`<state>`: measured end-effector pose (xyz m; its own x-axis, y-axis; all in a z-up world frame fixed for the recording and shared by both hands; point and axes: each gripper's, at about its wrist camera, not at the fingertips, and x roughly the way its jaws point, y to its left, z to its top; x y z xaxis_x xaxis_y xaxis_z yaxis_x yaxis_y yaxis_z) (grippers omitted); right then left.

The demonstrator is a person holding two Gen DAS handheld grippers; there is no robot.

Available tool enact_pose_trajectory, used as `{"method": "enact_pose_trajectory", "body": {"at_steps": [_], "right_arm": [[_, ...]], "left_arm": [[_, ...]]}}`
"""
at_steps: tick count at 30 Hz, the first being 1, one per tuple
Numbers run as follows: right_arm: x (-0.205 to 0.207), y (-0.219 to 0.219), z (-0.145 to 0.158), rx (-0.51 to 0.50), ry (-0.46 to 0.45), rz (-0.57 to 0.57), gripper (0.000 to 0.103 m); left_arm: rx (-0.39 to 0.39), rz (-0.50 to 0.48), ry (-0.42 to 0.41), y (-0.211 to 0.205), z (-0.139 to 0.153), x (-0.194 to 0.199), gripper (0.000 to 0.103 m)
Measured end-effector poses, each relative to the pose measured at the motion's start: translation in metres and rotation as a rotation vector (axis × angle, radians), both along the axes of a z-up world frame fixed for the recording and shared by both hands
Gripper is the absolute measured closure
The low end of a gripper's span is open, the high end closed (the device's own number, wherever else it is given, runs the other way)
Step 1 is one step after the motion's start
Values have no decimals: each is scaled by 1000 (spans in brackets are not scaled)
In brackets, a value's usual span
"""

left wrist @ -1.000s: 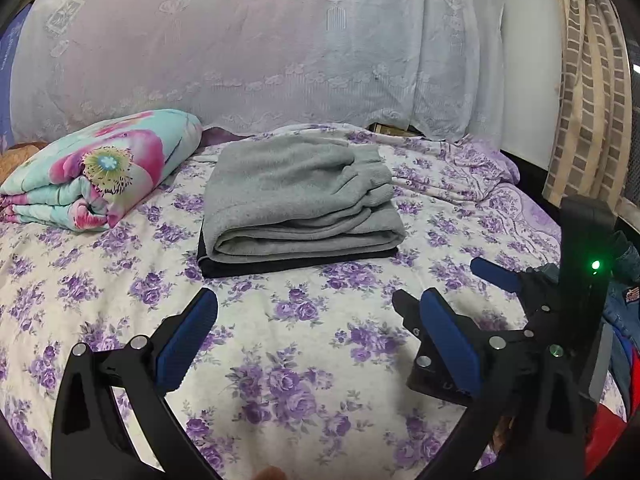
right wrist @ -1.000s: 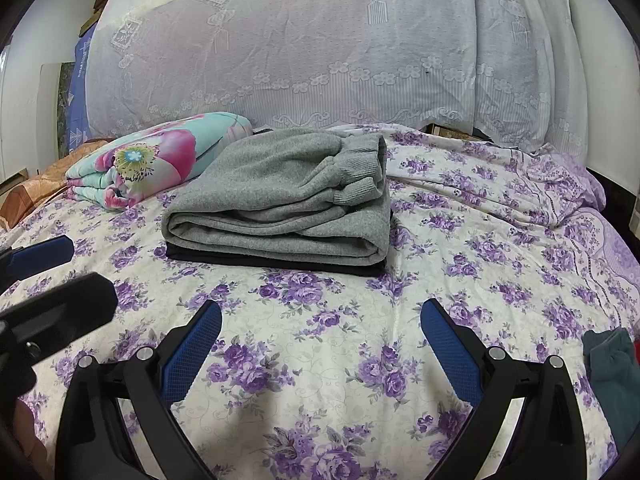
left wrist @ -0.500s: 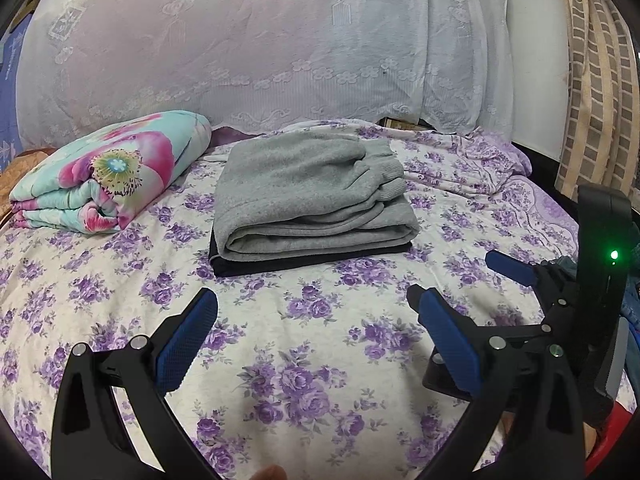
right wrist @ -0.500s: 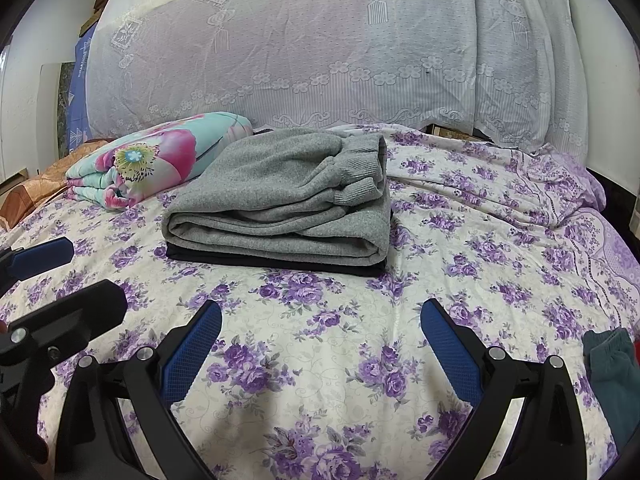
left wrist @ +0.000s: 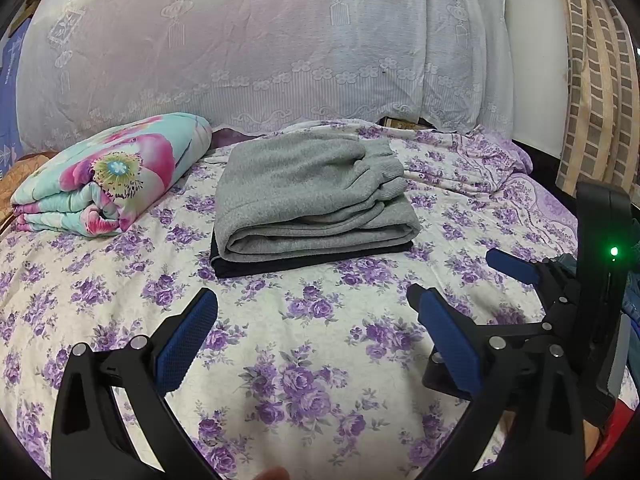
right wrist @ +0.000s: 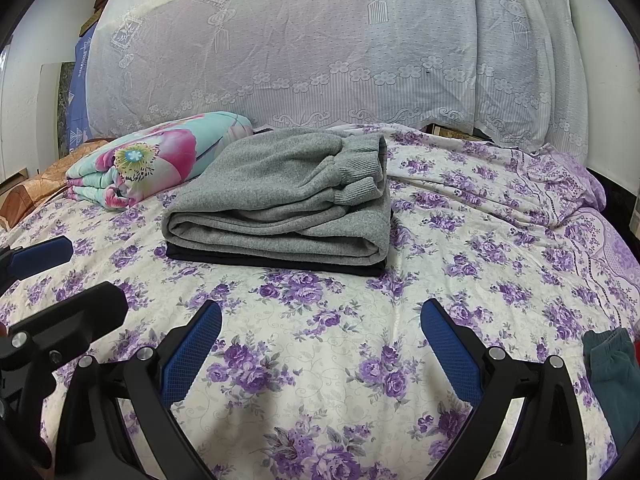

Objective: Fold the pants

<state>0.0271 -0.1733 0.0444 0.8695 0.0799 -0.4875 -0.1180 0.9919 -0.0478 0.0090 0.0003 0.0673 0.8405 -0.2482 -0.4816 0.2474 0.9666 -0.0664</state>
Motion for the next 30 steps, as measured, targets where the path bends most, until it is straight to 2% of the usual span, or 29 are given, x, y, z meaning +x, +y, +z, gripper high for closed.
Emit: {"method": "enact_pose_trajectory", "body": {"at_steps": [30], "right_arm": [[1,-1,0,2,1,0,3]], "left_arm": [[3,13,8,5,-2,3,4]]}}
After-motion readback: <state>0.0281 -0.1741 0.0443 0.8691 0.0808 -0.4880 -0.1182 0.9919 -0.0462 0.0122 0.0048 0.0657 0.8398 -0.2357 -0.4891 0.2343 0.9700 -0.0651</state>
